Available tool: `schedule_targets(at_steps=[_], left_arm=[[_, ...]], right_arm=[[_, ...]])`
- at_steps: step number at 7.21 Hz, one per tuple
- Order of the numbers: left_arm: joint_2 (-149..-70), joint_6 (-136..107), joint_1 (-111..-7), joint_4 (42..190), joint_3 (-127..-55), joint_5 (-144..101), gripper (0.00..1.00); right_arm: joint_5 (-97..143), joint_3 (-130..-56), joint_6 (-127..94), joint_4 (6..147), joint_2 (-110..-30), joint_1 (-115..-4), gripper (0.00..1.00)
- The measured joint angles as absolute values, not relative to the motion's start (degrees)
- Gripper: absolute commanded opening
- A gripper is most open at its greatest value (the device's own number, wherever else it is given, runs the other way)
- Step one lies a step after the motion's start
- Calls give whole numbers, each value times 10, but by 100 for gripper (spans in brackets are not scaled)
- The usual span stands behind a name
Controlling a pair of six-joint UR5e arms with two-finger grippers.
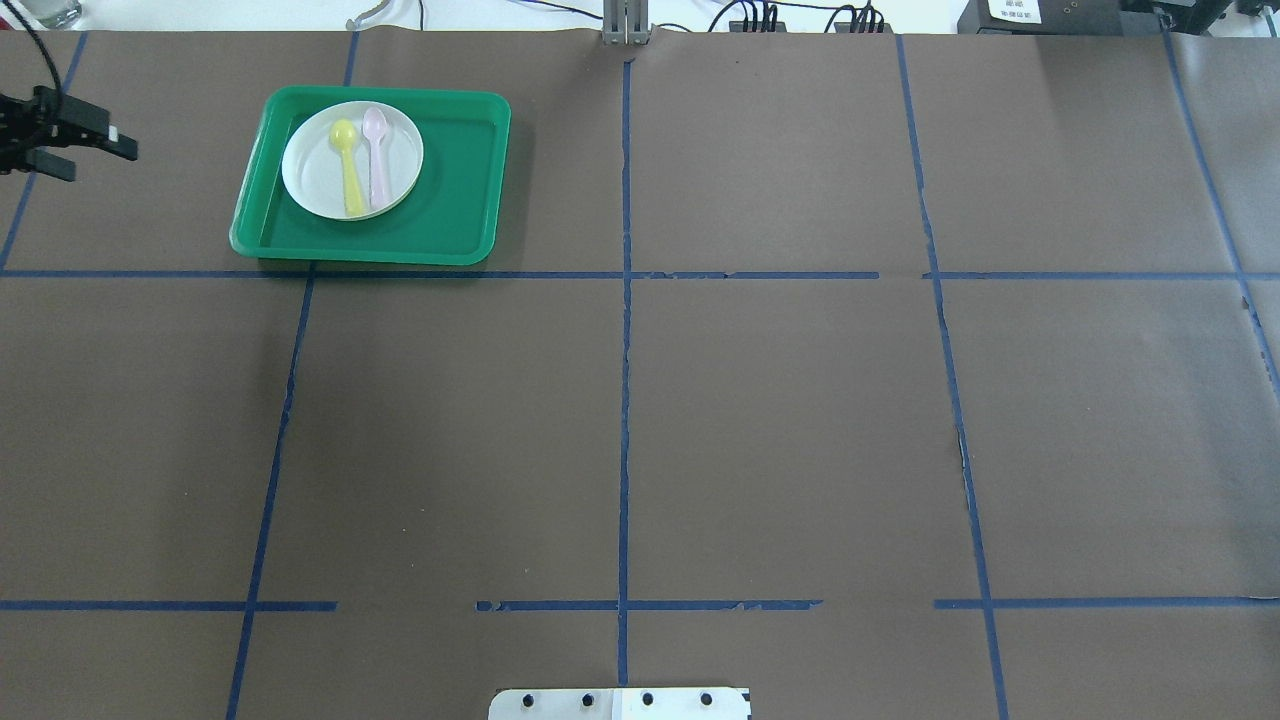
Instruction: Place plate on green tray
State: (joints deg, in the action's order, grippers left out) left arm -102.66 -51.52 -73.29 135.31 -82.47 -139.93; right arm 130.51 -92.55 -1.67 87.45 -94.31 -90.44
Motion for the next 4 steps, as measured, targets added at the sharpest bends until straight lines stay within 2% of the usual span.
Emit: schedule_targets(at_steps=[2, 4], left_arm=[[-920, -436, -768, 1336, -912, -1414, 98], [-838, -312, -802, 1258, -994, -1424, 98]], right_arm=[[1305, -925, -17, 875, -943, -904, 100], [1305, -925, -17, 875, -943, -904, 100]])
